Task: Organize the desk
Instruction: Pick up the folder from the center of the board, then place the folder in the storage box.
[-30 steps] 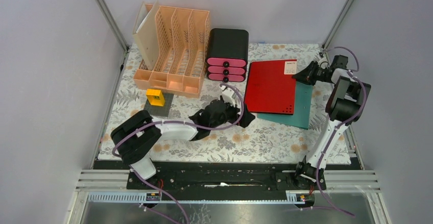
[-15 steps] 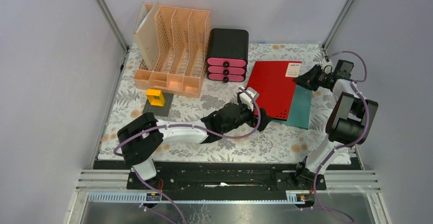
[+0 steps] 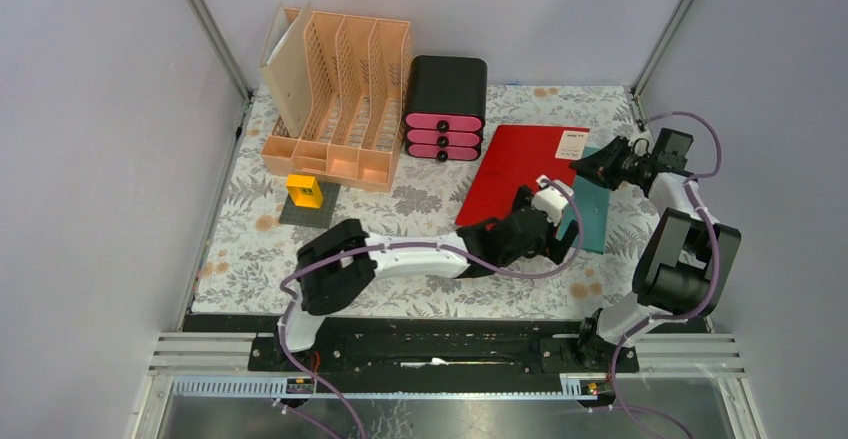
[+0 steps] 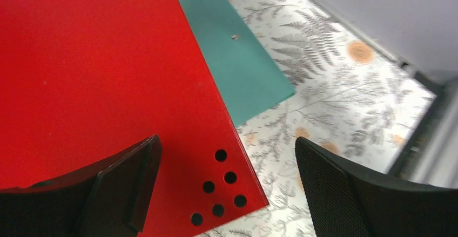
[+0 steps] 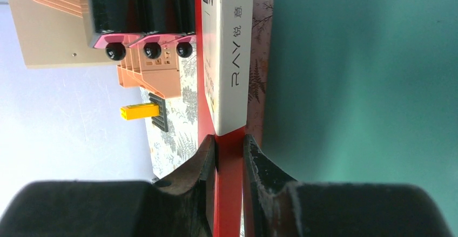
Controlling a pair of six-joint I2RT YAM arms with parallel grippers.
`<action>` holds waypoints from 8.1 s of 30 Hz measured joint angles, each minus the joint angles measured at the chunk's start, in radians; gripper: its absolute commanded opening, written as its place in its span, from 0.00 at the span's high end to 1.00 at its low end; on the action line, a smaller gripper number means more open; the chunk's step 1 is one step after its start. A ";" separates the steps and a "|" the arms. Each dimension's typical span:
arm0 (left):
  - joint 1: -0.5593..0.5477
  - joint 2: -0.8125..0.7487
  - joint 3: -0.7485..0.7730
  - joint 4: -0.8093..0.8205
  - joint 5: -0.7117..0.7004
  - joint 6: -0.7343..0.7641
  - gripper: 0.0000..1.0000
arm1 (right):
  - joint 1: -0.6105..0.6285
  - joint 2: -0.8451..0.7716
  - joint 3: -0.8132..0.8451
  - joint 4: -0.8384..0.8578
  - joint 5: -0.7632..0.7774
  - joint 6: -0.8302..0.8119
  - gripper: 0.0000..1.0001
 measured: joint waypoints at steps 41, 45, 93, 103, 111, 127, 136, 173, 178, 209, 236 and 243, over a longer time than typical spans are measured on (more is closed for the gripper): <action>-0.074 0.179 -0.003 0.300 -0.718 0.800 1.00 | 0.065 -0.266 -0.104 -0.001 -0.105 0.070 0.44; -0.077 0.067 -0.122 0.349 -0.720 0.760 1.00 | 0.058 -0.316 -0.104 0.010 -0.176 0.023 0.20; 0.561 -0.981 -1.173 0.702 0.565 -0.364 1.00 | 0.137 -0.355 0.041 -0.501 -0.437 -1.024 0.00; 0.666 -0.761 -1.207 1.097 0.723 -0.667 1.00 | 0.183 -0.269 0.039 -0.500 -0.454 -0.966 0.00; 0.666 -0.755 -1.207 1.141 0.758 -0.716 1.00 | 0.244 -0.235 0.039 -0.500 -0.491 -0.933 0.00; 0.665 -0.755 -1.156 1.144 0.769 -0.778 1.00 | 0.337 -0.218 0.039 -0.500 -0.582 -0.882 0.00; 0.657 -0.711 -1.119 1.162 0.764 -0.800 1.00 | 0.358 -0.150 0.130 -0.756 -0.630 -1.103 0.29; 0.862 -0.621 -0.711 0.855 1.297 -0.859 0.27 | 0.471 -0.143 0.222 -1.137 -0.488 -1.552 1.00; 0.862 -0.622 -0.697 0.753 1.331 -0.818 0.35 | 0.471 -0.108 0.246 -1.234 -0.483 -1.664 1.00; 0.919 -0.928 -0.734 0.344 1.239 -0.554 1.00 | 0.442 -0.120 0.262 -1.195 -0.466 -1.618 0.00; 0.937 -1.052 -0.430 -0.283 0.544 0.002 1.00 | 0.375 -0.571 -0.032 -0.350 -0.113 -0.738 0.00; 0.962 -1.008 -0.397 -0.286 0.476 0.094 1.00 | 0.342 -0.579 -0.070 -0.309 -0.092 -0.737 0.00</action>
